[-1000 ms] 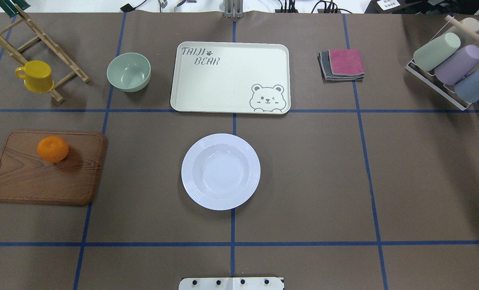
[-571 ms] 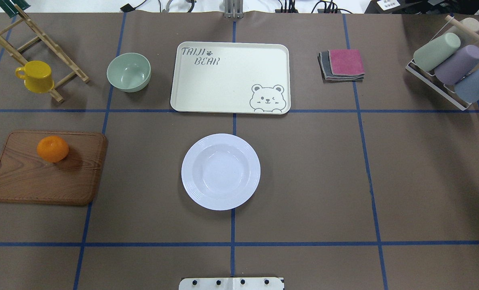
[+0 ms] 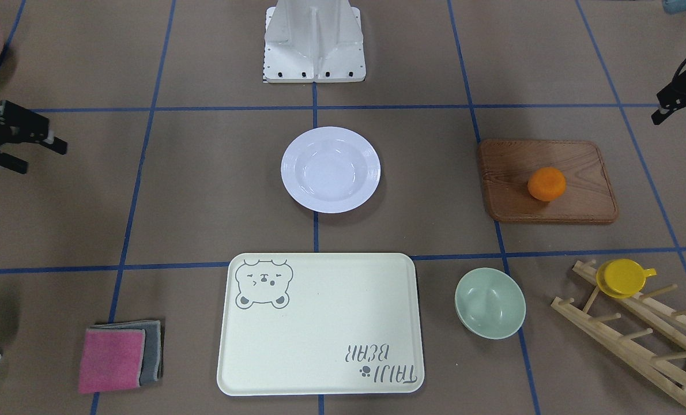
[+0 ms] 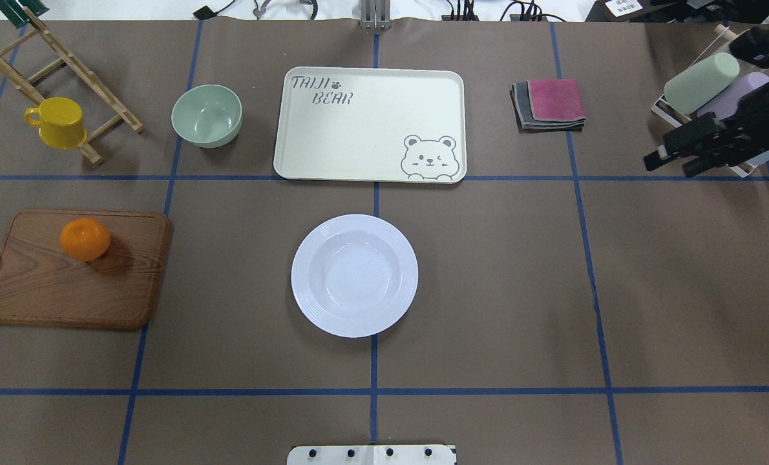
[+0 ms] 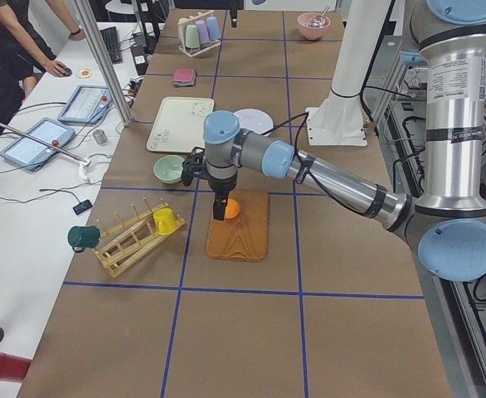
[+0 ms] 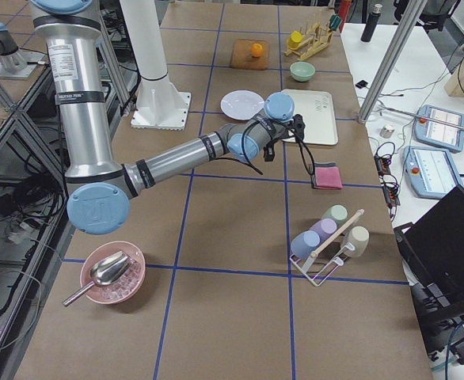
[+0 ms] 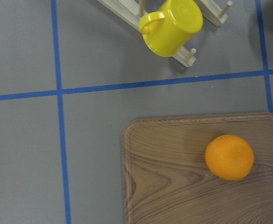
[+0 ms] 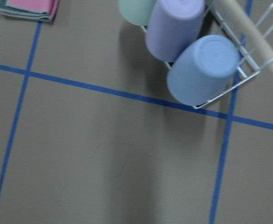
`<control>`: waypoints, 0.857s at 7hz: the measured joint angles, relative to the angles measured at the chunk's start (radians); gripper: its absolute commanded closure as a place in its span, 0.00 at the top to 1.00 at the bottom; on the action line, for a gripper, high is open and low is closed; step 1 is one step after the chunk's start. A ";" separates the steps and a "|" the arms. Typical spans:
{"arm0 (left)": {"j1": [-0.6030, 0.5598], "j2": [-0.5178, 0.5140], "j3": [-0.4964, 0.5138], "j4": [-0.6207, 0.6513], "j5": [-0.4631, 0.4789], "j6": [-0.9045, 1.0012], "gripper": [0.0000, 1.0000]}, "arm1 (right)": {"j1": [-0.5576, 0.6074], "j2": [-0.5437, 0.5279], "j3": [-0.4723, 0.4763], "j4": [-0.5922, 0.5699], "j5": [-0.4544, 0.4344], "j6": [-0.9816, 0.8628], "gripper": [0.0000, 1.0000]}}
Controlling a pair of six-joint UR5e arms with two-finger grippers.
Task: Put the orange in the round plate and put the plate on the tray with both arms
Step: 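Reach the left gripper down to the orange while the right gripper approaches the white plate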
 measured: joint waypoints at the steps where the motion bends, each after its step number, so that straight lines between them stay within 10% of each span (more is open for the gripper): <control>1: 0.039 -0.005 0.002 -0.034 0.014 -0.075 0.99 | -0.139 0.044 -0.027 0.220 -0.145 0.273 1.00; 3: 0.150 -0.022 0.009 -0.095 0.085 -0.236 0.98 | -0.327 0.115 -0.034 0.400 -0.377 0.586 1.00; 6: 0.325 -0.078 0.097 -0.213 0.179 -0.435 0.98 | -0.407 0.153 -0.031 0.431 -0.476 0.683 1.00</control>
